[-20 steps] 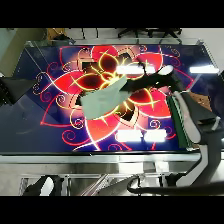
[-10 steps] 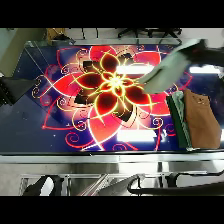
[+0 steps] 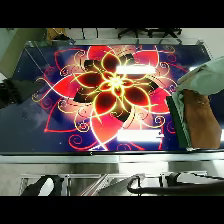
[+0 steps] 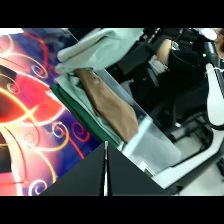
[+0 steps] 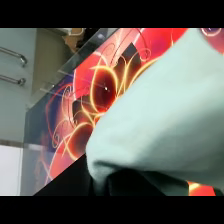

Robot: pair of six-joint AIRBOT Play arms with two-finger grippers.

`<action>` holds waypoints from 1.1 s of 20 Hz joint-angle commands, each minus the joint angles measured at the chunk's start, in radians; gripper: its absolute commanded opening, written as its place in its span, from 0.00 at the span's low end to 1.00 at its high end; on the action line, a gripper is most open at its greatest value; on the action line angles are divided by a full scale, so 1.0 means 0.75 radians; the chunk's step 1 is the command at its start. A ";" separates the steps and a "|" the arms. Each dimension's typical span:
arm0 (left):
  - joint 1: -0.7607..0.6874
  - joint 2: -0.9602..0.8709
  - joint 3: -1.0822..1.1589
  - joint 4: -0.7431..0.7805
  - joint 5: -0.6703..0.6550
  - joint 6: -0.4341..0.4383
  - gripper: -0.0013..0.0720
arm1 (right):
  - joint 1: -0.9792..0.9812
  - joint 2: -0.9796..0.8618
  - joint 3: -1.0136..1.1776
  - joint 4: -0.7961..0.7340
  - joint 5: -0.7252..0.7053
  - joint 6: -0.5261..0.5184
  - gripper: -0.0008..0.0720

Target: Fold the shirts.

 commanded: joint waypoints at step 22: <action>-0.200 -0.205 0.001 -0.014 -0.058 0.004 0.04 | -0.058 0.340 -0.744 -1.216 0.543 0.485 0.78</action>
